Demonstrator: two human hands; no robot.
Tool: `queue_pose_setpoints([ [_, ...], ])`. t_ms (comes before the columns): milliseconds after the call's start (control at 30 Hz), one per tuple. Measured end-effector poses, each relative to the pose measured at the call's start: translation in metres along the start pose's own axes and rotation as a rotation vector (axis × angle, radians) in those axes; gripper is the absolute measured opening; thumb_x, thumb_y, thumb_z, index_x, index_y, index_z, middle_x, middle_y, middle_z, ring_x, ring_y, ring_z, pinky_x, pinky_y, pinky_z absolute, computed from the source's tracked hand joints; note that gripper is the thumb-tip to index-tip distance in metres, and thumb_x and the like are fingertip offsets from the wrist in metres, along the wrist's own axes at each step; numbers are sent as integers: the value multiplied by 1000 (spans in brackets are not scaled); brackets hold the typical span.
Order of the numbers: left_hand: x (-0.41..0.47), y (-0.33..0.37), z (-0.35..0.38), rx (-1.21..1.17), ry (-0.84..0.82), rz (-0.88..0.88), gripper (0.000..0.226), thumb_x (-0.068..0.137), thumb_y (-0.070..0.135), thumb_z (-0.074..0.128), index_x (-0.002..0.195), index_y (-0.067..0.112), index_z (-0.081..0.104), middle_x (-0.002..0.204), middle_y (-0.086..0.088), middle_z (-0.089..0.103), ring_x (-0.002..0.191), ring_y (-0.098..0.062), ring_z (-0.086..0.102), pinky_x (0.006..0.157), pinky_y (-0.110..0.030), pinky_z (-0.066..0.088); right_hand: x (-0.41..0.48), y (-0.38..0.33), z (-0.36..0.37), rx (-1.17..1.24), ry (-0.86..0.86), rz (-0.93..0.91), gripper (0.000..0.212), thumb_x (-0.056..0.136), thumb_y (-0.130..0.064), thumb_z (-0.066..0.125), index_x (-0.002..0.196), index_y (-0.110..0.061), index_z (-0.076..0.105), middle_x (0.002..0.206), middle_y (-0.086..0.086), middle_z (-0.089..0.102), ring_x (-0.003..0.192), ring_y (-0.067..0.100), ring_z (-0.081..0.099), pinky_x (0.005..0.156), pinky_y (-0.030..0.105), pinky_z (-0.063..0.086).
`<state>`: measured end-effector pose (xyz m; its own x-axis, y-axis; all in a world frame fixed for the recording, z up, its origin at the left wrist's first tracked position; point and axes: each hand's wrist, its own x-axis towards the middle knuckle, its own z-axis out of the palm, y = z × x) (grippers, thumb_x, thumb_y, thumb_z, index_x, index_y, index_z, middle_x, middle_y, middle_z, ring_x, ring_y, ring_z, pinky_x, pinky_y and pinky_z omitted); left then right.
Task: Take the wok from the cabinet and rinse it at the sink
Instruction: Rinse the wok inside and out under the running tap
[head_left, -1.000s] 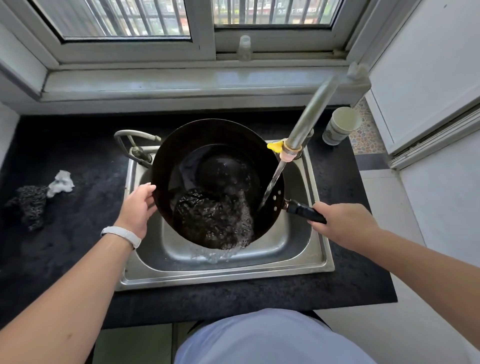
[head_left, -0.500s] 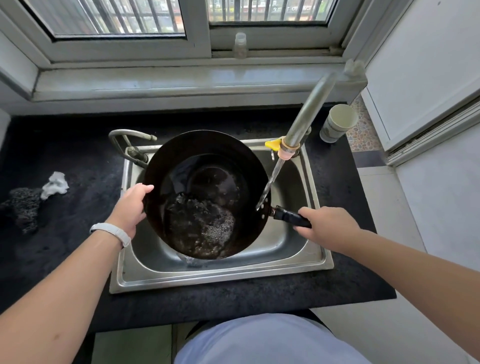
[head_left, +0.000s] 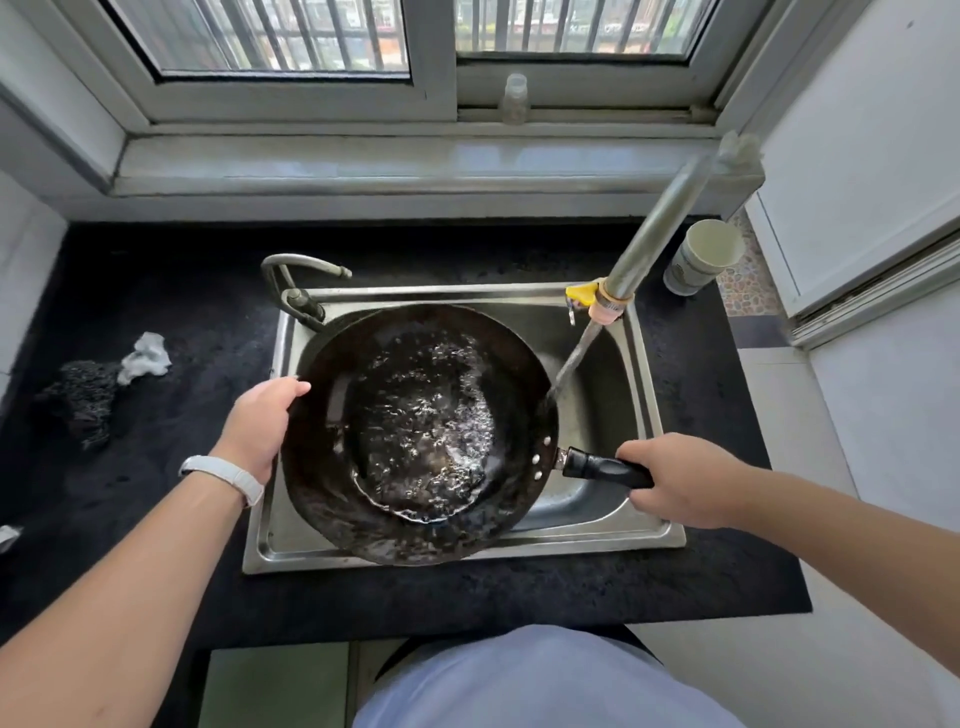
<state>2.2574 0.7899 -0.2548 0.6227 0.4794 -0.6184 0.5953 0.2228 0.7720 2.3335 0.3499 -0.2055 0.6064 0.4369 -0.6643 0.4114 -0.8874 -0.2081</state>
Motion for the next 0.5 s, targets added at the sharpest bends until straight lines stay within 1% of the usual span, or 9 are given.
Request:
queue_pose_setpoints([
  [33,2,-3,-2,-10,0,-15,44,66,39,72,106,21,75,116,-9,71,112,-28,65,101,-49,48,-2,-2,-1,-43,8,0,2,86,-27,55,87,-27,54,72,-6,60,64,14,57,58,31,46],
  [67,4,-6,-4,-16,4,-28,46,64,38,72,106,20,75,116,-10,71,111,-29,65,101,-50,49,-4,-5,-1,-84,20,10,4,88,-29,54,91,-26,55,75,-6,61,67,15,59,61,33,48],
  [133,1,-10,-4,-27,22,-38,36,64,33,70,96,18,77,109,-15,72,103,-33,67,97,-50,52,-8,-10,3,-150,55,29,8,92,-33,50,97,-27,54,84,-7,62,77,18,62,66,36,49],
  [167,-2,-10,-2,-15,24,-42,34,63,33,70,92,17,77,106,-16,73,103,-35,67,97,-51,52,-11,-12,7,-176,80,27,10,94,-36,49,97,-27,51,88,-7,62,81,19,62,67,37,49],
  [267,-3,-15,-5,-3,4,-18,38,62,32,67,93,14,78,108,-17,72,110,-38,64,102,-53,48,-19,-14,19,-202,131,5,21,96,-50,47,92,-30,43,86,-5,62,79,19,62,67,37,51],
  [333,-10,-12,-4,-12,-39,-56,37,69,31,62,95,9,77,103,-17,72,105,-36,66,100,-49,50,-25,-13,24,-171,120,14,26,94,-58,48,89,-33,41,81,-7,62,72,17,59,61,33,47],
  [433,-22,-7,5,-85,-129,-51,29,88,27,50,90,8,73,81,-9,71,79,-22,68,80,-35,53,-35,-13,25,-112,97,40,26,93,-60,50,90,-34,47,75,-9,57,68,12,53,57,28,40],
  [467,-23,-7,7,-103,-132,-43,30,91,27,48,92,9,72,79,-6,72,77,-20,68,78,-33,52,-38,-13,24,-97,98,46,26,93,-60,51,90,-34,48,73,-10,56,67,11,52,56,26,39],
  [500,-22,-8,8,-122,-134,-44,32,93,30,46,98,11,71,85,-4,74,82,-19,68,82,-34,52,-40,-13,23,-90,105,49,26,92,-60,51,90,-35,49,73,-10,57,66,11,52,57,26,40],
])
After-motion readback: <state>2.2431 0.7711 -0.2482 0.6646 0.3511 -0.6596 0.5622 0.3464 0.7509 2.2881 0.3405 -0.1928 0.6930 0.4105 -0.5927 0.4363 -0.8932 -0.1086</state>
